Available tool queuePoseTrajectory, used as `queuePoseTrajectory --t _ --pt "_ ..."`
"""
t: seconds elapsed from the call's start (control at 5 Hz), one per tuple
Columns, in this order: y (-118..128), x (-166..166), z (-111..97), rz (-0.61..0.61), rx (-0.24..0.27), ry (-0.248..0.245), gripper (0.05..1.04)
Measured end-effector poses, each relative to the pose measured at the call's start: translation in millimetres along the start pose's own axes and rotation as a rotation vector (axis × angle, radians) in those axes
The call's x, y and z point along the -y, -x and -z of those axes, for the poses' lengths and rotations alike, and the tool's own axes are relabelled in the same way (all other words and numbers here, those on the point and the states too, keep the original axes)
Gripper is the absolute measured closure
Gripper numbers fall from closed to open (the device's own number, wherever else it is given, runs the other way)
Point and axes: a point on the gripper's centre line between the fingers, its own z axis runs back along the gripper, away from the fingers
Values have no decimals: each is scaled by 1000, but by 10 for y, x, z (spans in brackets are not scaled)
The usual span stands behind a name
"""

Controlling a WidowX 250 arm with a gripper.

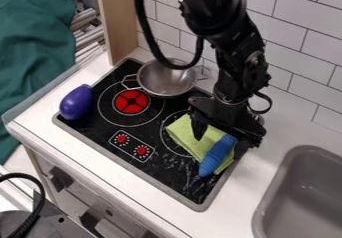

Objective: Move the spatula to the right of

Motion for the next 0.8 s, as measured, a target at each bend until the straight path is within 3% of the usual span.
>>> queuePoseTrajectory --t 0.4,0.6,0.8 --pt "-7 18 42 14 -4 10 127" --pt "9 11 58 13 4 14 393" --pt "36 3 88 11 -12 8 720"
